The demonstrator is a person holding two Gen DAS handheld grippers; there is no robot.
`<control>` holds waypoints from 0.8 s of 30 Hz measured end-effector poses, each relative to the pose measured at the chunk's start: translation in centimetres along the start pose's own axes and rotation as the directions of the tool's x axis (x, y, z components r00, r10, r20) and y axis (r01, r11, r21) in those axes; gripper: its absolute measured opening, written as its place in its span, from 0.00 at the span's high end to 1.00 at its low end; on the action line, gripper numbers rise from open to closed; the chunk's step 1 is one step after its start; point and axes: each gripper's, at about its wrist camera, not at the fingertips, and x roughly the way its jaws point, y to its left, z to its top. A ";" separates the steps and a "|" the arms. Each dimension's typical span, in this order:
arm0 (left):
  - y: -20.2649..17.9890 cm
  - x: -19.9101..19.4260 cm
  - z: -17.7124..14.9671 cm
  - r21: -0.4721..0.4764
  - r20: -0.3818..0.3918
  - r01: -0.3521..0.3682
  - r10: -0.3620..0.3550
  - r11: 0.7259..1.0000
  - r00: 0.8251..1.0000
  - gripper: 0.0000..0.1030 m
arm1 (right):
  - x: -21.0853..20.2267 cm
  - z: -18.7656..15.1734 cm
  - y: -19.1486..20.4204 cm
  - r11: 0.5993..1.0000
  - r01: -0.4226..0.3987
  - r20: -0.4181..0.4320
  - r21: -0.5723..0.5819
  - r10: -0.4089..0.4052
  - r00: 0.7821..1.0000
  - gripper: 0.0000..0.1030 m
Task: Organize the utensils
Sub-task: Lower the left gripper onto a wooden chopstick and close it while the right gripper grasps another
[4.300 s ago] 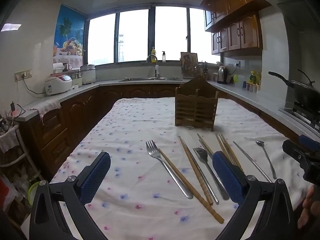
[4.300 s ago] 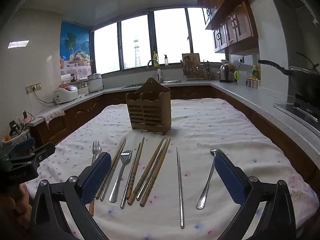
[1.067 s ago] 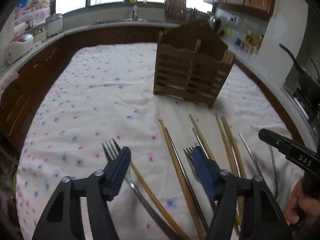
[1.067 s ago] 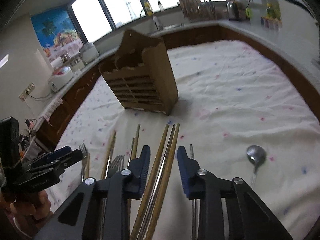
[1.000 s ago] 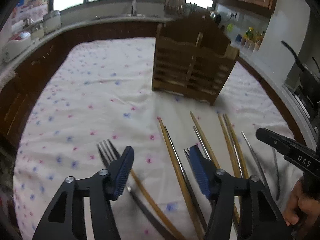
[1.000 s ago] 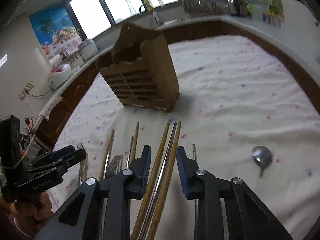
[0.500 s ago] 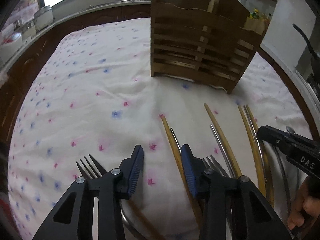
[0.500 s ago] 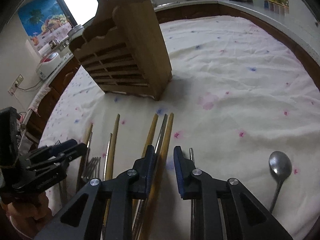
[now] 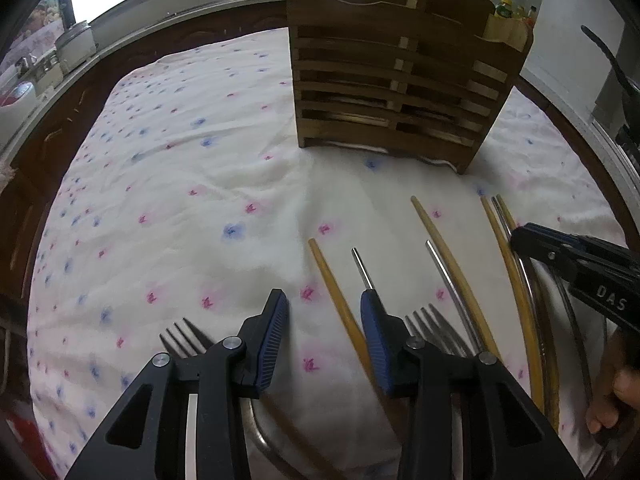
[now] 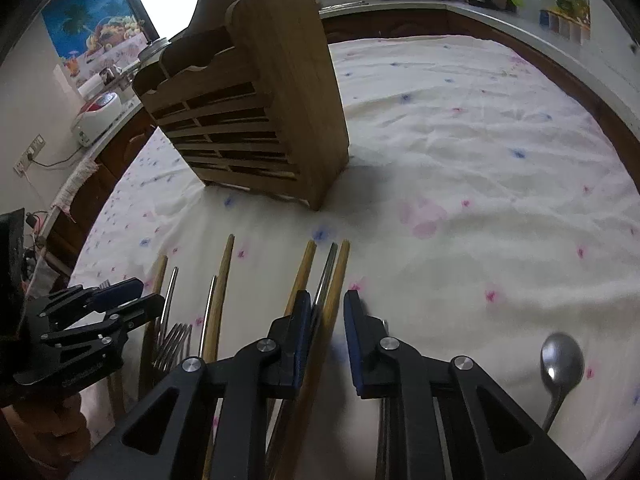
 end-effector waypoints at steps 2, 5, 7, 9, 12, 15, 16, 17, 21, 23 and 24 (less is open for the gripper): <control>0.0 0.1 0.3 0.003 -0.003 0.018 -0.018 1.000 1.000 0.77 | 0.3 0.4 0.2 1.000 0.007 -0.004 -0.013 -0.007 1.000 0.85; 0.1 0.2 0.5 0.011 -0.001 0.028 -0.028 1.000 1.000 0.85 | 0.5 0.8 0.1 1.000 -0.003 -0.009 -0.006 0.003 1.000 0.85; 0.3 0.1 0.4 0.001 -0.006 0.061 -0.061 0.998 0.998 0.85 | 0.2 0.6 -0.8 0.999 -0.032 -0.008 0.028 0.032 0.999 0.87; 0.6 0.1 0.3 -0.002 -0.007 0.071 -0.071 0.997 0.997 0.85 | 0.1 0.5 -1.3 0.999 -0.033 -0.007 0.040 0.033 0.999 0.91; 0.6 0.1 0.4 0.003 -0.009 0.064 -0.064 0.998 0.998 0.85 | 0.1 0.7 -1.7 0.998 -0.029 -0.012 0.050 0.030 0.999 0.92; 0.2 0.4 0.6 0.019 -0.006 0.049 -0.049 0.999 0.999 0.85 | 0.2 0.9 -1.5 0.999 -0.019 -0.017 0.037 0.019 1.000 0.92; 0.2 0.4 0.6 0.019 -0.007 0.050 -0.050 0.999 0.999 0.86 | 0.2 0.9 -1.5 0.999 -0.021 -0.017 0.035 0.021 1.000 0.92; 0.2 0.5 0.6 0.019 -0.008 0.053 -0.053 0.998 0.999 0.86 | 0.2 0.9 -1.5 0.999 -0.017 -0.016 0.030 0.017 1.000 0.94; 0.1 0.8 0.9 0.027 -0.003 0.055 -0.055 0.998 0.998 0.86 | 1.0 1.4 0.4 0.996 0.060 -0.026 -0.071 -0.062 0.998 0.92; -0.5 0.9 0.9 0.049 0.005 0.039 -0.039 0.998 0.999 0.89 | 1.2 1.5 0.9 0.992 0.078 -0.015 -0.099 -0.080 0.997 0.92; -0.8 1.0 0.8 0.067 0.013 0.029 -0.030 0.997 0.999 0.90 | 1.3 1.5 1.0 0.991 0.078 -0.013 -0.108 -0.080 0.997 0.91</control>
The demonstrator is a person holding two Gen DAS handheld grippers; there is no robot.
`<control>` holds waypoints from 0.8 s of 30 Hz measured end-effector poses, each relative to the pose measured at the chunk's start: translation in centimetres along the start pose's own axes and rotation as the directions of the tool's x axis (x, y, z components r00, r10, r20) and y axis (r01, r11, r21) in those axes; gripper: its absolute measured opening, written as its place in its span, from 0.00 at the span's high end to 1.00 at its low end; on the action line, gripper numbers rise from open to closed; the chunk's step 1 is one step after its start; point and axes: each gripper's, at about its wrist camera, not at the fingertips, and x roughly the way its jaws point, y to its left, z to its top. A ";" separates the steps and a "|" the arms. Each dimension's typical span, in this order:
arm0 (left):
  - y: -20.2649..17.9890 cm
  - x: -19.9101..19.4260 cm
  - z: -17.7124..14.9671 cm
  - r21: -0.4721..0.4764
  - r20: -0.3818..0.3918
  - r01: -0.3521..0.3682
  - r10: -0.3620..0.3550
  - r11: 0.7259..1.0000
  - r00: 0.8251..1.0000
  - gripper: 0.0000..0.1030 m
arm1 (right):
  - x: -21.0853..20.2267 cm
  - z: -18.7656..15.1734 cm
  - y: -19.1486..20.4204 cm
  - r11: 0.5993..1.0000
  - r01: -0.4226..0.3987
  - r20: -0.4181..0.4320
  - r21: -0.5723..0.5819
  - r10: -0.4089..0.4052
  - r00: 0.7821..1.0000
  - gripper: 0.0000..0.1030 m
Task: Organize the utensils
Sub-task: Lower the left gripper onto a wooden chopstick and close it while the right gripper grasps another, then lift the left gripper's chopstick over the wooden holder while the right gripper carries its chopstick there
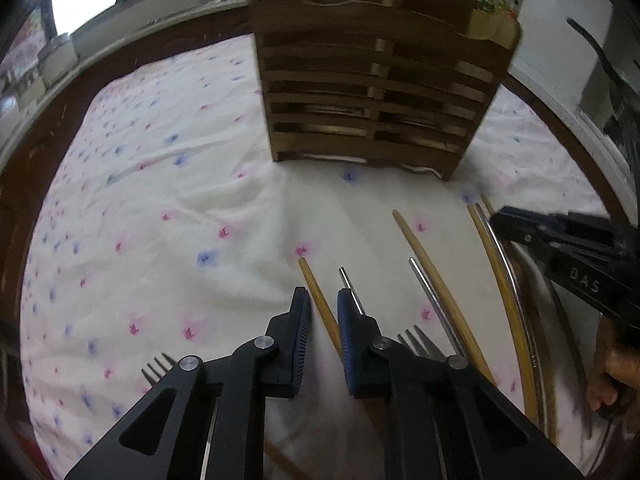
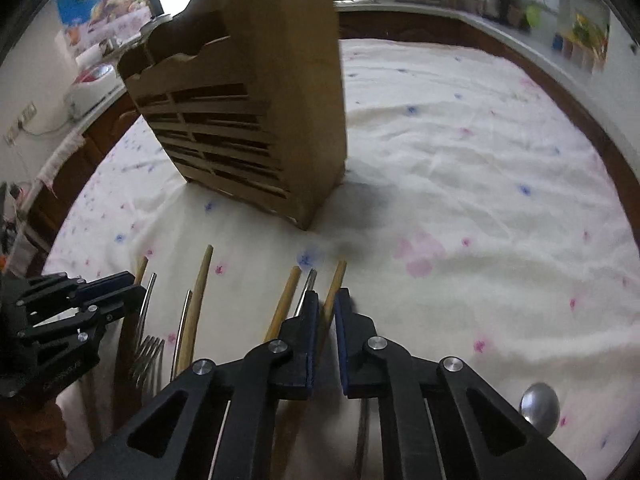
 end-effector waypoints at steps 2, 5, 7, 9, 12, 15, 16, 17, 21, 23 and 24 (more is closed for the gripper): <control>-0.2 0.0 -0.2 0.008 0.013 0.000 0.000 1.000 1.000 0.90 | -0.1 0.0 -0.3 1.000 -0.013 0.003 0.019 0.013 1.000 0.92; 0.2 -0.2 -0.3 -0.014 0.013 0.015 -0.015 1.000 1.000 0.92 | -0.7 -0.1 -1.1 0.990 -0.104 0.007 0.092 0.104 0.995 0.95; 0.4 -0.6 -0.4 -0.032 0.015 0.036 -0.035 0.999 0.999 0.94 | -1.7 -0.2 -1.0 0.987 -0.122 0.036 0.102 0.119 0.992 0.95; 0.5 -1.6 -0.6 -0.041 0.034 0.054 -0.053 0.998 0.998 0.95 | -3.3 -0.2 -1.0 0.983 -0.153 0.066 0.106 0.147 0.987 0.95; 0.4 -3.9 -0.8 -0.042 0.075 0.080 -0.076 0.996 0.994 0.97 | -5.7 -0.1 -1.0 0.979 -0.179 0.105 0.102 0.168 0.980 0.95; 0.5 -6.9 -0.9 -0.045 0.135 0.108 -0.101 0.993 0.986 0.97 | -8.4 -0.1 -0.9 0.976 -0.198 0.152 0.092 0.182 0.971 0.95; 0.6 -8.1 -1.0 -0.045 0.159 0.116 -0.108 0.992 0.981 0.97 | -9.3 0.0 -0.7 0.976 -0.202 0.168 0.087 0.185 0.968 0.95; 0.8 -9.2 -1.2 -0.044 0.180 0.124 -0.114 0.991 0.977 0.97 | -10.3 0.0 -0.6 0.976 -0.203 0.188 0.080 0.186 0.965 0.95; 1.3 -13.1 -2.0 -0.041 0.258 0.148 -0.133 0.988 0.957 0.97 | -13.9 0.0 0.0 0.978 -0.201 0.261 0.050 0.181 0.948 0.95; 1.7 -15.0 -2.8 -0.042 0.295 0.159 -0.140 0.986 0.945 0.97 | -15.3 0.0 0.4 0.980 -0.197 0.299 0.035 0.178 0.937 0.95; 1.9 -15.7 -3.0 -0.043 0.308 0.164 -0.143 0.986 0.940 0.97 | -16.2 0.0 0.5 0.981 -0.191 0.316 0.032 0.171 0.933 0.95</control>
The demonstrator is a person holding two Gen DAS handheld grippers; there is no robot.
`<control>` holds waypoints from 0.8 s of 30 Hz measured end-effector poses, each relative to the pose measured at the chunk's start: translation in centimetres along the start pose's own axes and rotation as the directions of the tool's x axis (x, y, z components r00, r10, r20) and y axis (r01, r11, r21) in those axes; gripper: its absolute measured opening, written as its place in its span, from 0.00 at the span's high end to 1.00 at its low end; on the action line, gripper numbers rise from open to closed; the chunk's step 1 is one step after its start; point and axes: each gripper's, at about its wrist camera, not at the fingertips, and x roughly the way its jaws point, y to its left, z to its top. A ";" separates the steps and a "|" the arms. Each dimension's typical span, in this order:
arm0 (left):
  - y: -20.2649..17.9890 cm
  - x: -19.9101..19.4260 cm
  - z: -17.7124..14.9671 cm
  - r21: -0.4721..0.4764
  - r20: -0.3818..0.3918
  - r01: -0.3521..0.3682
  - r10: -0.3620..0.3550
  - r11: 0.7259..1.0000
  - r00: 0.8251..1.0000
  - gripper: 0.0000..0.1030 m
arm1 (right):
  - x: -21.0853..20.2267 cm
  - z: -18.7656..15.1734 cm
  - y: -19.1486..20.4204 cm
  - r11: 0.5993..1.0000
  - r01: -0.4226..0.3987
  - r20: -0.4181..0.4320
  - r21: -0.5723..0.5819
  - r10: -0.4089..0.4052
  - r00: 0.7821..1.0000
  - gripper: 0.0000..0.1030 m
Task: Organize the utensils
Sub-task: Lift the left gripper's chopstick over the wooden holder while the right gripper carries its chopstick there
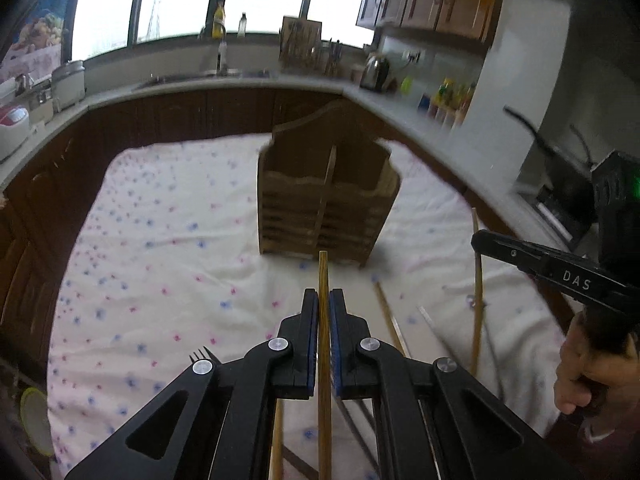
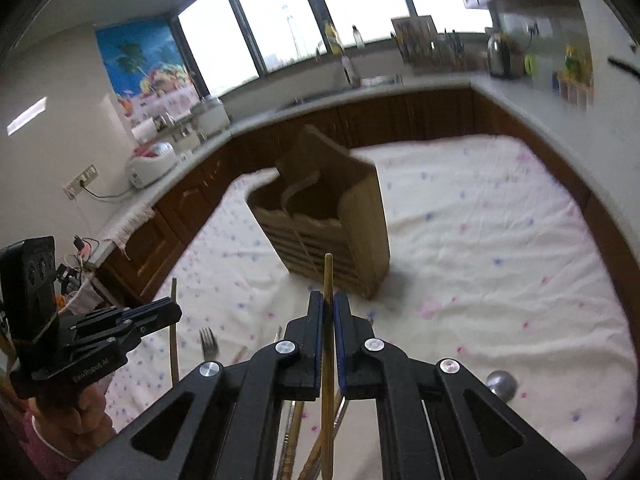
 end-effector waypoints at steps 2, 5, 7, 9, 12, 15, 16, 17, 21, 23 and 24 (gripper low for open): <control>0.2 -2.0 -0.4 -0.005 0.038 0.006 -0.006 1.000 0.999 0.97 | -1.2 0.2 0.5 1.000 0.001 0.038 -0.010 -0.001 0.999 0.95; 0.6 -4.4 -0.8 -0.017 0.094 0.019 -0.017 1.000 0.995 0.97 | -2.9 0.8 1.3 0.999 0.024 0.092 -0.035 -0.021 0.996 0.95; 0.8 -5.5 -1.1 -0.023 0.123 0.023 -0.020 0.999 0.992 0.97 | -3.6 1.0 1.6 0.998 0.033 0.116 -0.044 -0.027 0.993 0.95; 1.0 -6.4 -1.4 -0.030 0.149 0.022 -0.017 0.999 0.989 0.97 | -4.0 1.3 1.9 0.998 0.035 0.133 -0.048 -0.028 0.991 0.95; 1.3 -7.0 -1.6 -0.046 0.178 0.017 -0.009 0.999 0.984 0.97 | -4.4 1.5 2.0 0.998 0.036 0.144 -0.049 -0.029 0.989 0.95; 1.5 -7.5 -1.8 -0.055 0.195 0.016 -0.005 0.998 0.981 0.97 | -4.6 1.6 2.1 0.998 0.033 0.150 -0.045 -0.026 0.988 0.95; 1.5 -7.6 -1.9 -0.057 0.198 0.016 -0.005 0.998 0.980 0.97 | -4.6 1.6 2.1 0.998 0.033 0.152 -0.045 -0.026 0.988 0.95; 1.5 -7.6 -2.0 -0.059 0.200 0.014 -0.002 0.998 0.980 0.97 | -4.7 1.6 2.1 0.998 0.033 0.154 -0.045 -0.026 0.988 0.95; 1.7 -7.8 -2.0 -0.070 0.208 0.018 -0.003 0.997 0.978 0.97 | -5.1 1.6 1.9 0.999 0.028 0.162 -0.039 -0.021 0.986 0.95; 1.7 -7.7 -1.9 -0.073 0.213 0.019 -0.003 0.997 0.977 0.97 | -5.2 1.7 1.8 0.999 0.027 0.169 -0.036 -0.021 0.985 0.95; 1.8 -7.7 -1.6 -0.076 0.215 0.023 -0.006 0.997 0.977 0.97 | -5.3 1.8 1.8 0.999 0.025 0.172 -0.034 -0.019 0.985 0.95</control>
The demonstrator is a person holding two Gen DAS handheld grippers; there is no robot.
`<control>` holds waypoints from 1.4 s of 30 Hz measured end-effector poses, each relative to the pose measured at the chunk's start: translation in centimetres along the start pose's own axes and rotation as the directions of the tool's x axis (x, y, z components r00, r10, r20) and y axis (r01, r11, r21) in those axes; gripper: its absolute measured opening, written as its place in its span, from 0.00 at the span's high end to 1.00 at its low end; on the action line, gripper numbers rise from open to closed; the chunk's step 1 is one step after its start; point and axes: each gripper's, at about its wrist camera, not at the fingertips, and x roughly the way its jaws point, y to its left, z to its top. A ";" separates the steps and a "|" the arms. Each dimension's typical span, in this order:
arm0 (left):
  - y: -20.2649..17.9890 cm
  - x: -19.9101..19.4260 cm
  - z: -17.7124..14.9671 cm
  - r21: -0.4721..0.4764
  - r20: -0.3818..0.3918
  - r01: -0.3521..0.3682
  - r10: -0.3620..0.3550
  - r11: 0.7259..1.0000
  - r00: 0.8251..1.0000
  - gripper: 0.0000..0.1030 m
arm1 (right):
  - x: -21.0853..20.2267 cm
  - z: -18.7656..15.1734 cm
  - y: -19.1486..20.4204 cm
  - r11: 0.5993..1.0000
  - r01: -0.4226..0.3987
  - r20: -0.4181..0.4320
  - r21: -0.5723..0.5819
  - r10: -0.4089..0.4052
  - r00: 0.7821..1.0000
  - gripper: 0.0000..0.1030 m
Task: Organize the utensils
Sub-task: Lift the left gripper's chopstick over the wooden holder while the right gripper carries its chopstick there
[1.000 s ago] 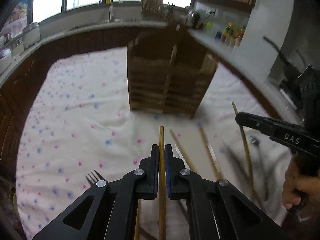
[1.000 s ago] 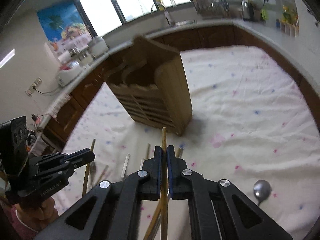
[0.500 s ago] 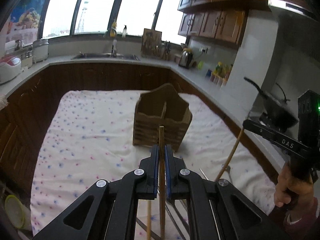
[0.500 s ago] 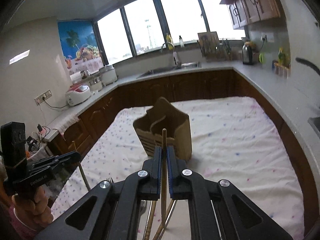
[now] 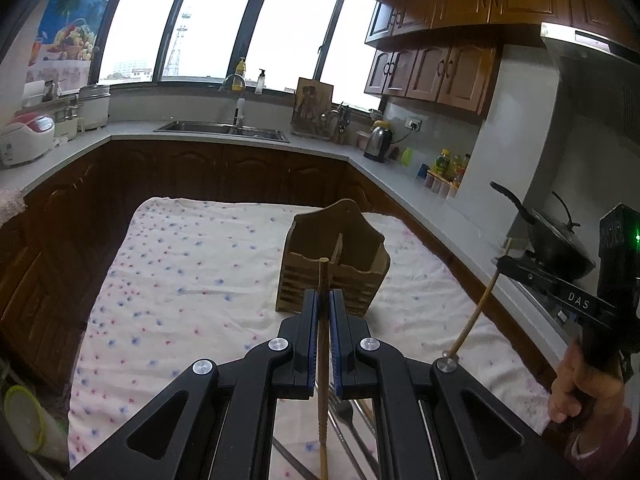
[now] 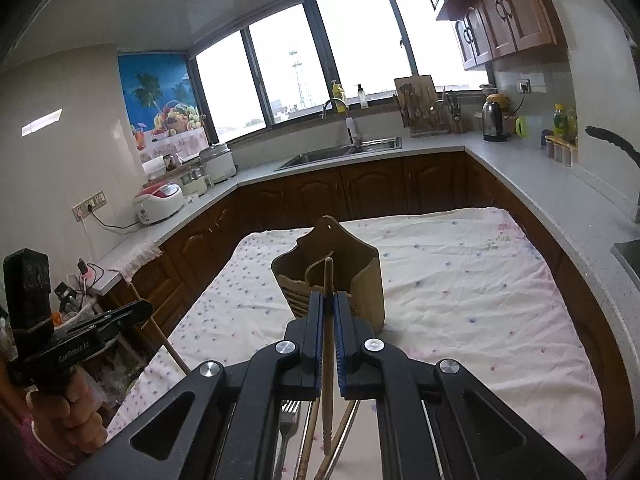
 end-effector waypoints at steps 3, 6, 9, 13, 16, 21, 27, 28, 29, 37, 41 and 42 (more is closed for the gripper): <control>0.2 -0.1 0.4 -0.005 0.013 0.003 -0.003 1.000 1.000 0.97 | 0.0 0.2 -0.3 1.000 -0.002 0.013 0.008 0.002 1.000 0.95; 0.4 -0.1 0.8 -0.010 0.025 0.006 -0.006 1.000 1.000 0.97 | 0.0 0.5 -0.5 1.000 -0.008 0.024 0.018 0.008 1.000 0.95; 0.5 0.1 1.2 -0.013 0.039 0.005 -0.005 1.000 0.999 0.97 | 0.1 1.0 -0.6 1.000 -0.012 0.038 0.022 0.011 0.999 0.95; 0.8 0.5 1.9 -0.022 0.059 0.013 -0.012 1.000 0.998 0.97 | 0.2 2.1 -0.8 0.999 -0.018 0.071 0.031 0.016 0.997 0.95; 1.2 0.9 3.3 -0.022 0.095 0.012 -0.009 1.000 0.995 0.97 | 0.4 3.5 -0.9 0.999 -0.021 0.109 0.039 0.017 0.994 0.95; 1.6 1.6 5.7 -0.017 0.161 -0.001 0.004 1.000 0.987 0.97 | 1.1 6.4 -1.3 0.998 -0.024 0.187 0.052 0.014 0.982 0.95; 1.9 3.7 8.6 -0.020 0.246 0.006 -0.001 1.000 0.969 0.97 | 3.2 10.2 -2.0 0.998 -0.012 0.252 0.065 -0.005 0.968 0.95; 2.0 4.4 9.2 -0.023 0.259 0.005 0.002 1.000 0.966 0.97 | 3.6 10.7 -2.1 0.998 -0.009 0.263 0.069 -0.010 0.965 0.95; 2.2 4.9 9.3 -0.023 0.265 0.003 0.003 1.000 0.964 0.97 | 4.0 11.0 -2.3 0.997 -0.007 0.269 0.071 -0.013 0.963 0.95; 3.6 12.9 8.9 -0.077 0.297 -0.023 0.045 0.997 0.954 0.97 | 9.1 10.2 -3.1 0.996 0.023 0.270 0.089 -0.046 0.962 0.95; 4.0 17.4 6.8 -0.110 0.280 -0.035 0.065 0.993 0.958 0.97 | 11.6 8.1 -3.4 0.995 0.043 0.260 0.095 -0.066 0.963 0.95; 4.1 18.4 6.2 -0.120 0.273 -0.032 0.064 0.992 0.960 0.97 | 12.1 7.6 -3.6 0.994 0.042 0.261 0.096 -0.066 0.963 0.95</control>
